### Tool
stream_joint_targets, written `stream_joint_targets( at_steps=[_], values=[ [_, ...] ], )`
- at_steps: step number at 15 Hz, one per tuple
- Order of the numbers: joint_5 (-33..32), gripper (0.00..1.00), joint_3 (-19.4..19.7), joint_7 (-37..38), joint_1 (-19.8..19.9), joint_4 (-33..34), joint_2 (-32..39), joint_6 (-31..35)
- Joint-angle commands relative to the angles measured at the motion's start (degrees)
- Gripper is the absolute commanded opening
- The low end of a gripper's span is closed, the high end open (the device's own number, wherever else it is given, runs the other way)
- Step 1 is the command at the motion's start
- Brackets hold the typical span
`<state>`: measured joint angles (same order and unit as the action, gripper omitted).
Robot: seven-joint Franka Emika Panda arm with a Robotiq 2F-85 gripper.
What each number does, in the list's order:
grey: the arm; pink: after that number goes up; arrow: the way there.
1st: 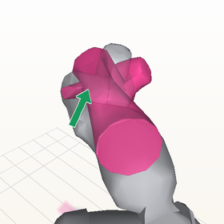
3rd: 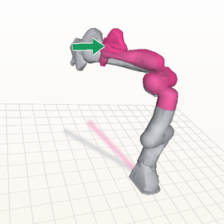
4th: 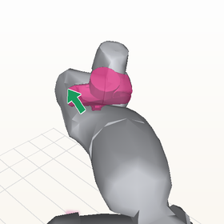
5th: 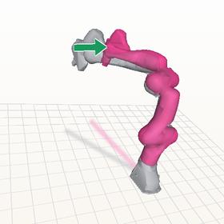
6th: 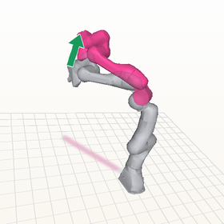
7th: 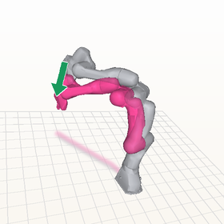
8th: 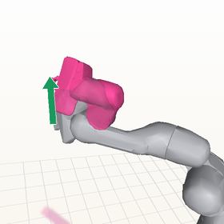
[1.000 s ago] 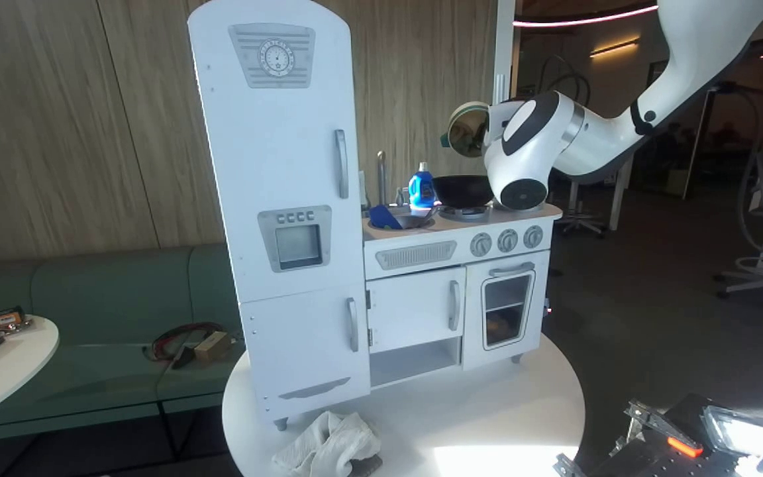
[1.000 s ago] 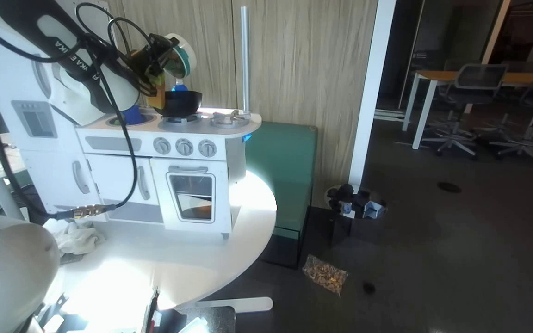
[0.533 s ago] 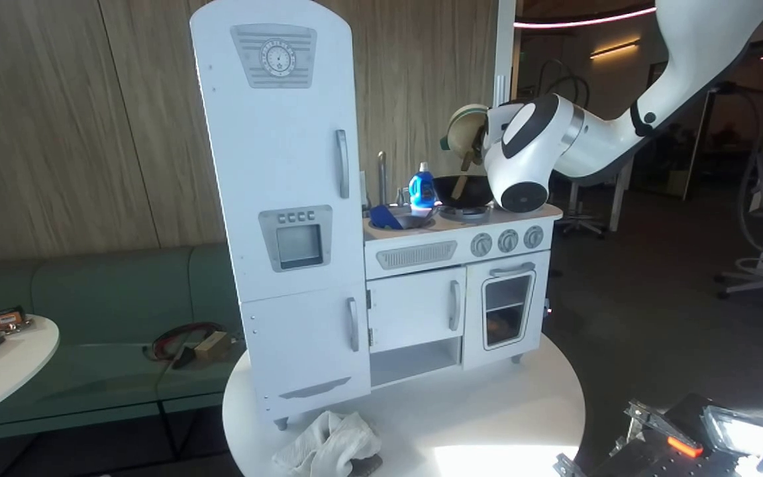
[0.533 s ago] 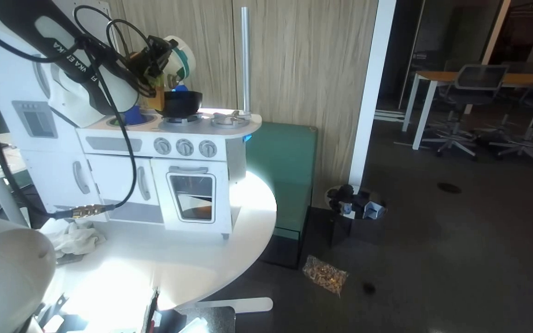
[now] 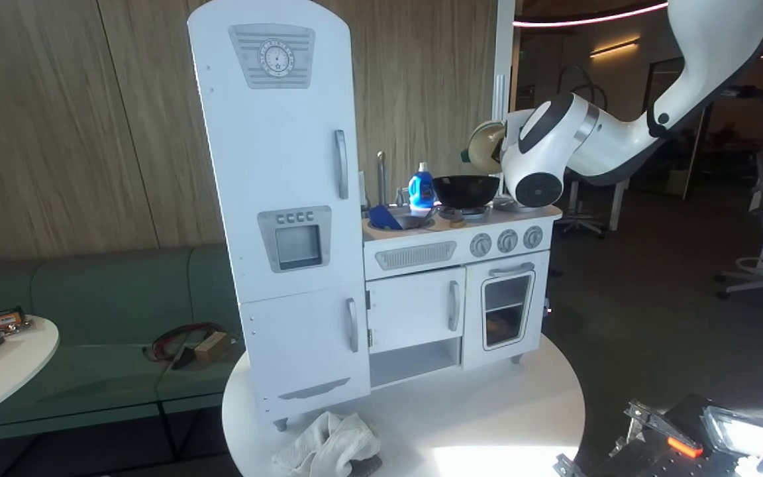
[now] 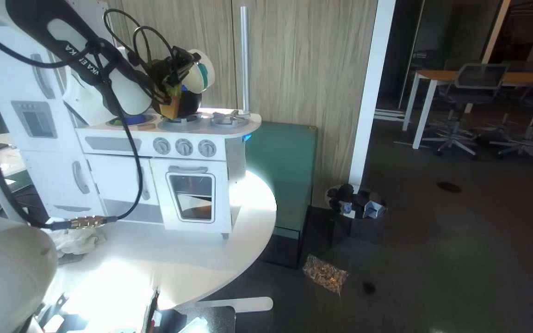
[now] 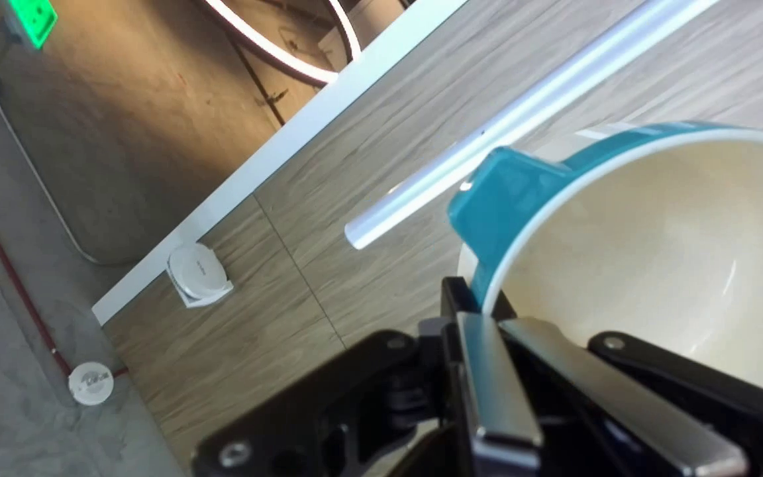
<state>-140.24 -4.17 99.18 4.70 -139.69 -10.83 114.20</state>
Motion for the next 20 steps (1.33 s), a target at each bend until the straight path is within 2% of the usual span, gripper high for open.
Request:
stream_joint_targets(
  at_steps=[1,2,3,5,8,10,11,12,16,17,18,19,20],
  values=[
    [7.0,0.02,4.81,1.7,-2.76,0.69,-1.12,7.81],
    [8.73,0.02,5.55,2.51,-3.08,0.79,-0.92,8.79],
    [9.27,0.02,8.52,-0.93,-1.57,6.7,-3.21,17.22],
    [11.25,0.02,10.5,-1.0,-1.48,9.93,-3.12,20.93],
    [13.25,0.02,14.28,-2.28,-1.25,18.88,-3.1,29.11],
    [17.44,0.02,16.37,-6.19,-0.89,24.31,-2.14,33.82],
    [21.58,0.02,17.06,-10.02,-0.57,26.03,-1.78,36.07],
    [28.41,0.02,18.01,-16.75,0.02,26.56,-1.49,39.5],
    [48.86,0.03,20.67,-33.68,1.16,23.54,-0.53,46.87],
    [53.97,0.03,25.47,-38.91,-3.04,22.81,-1.01,47.76],
    [59.07,0.03,27.04,-43.26,-4.87,21.13,-1.21,47.29],
    [64.06,0.03,29.89,-47.86,-8.14,20.37,-1.08,44.58],
    [69.11,0.03,30.95,-52.52,-10.53,19.32,-2.29,41.45]
  ],
)
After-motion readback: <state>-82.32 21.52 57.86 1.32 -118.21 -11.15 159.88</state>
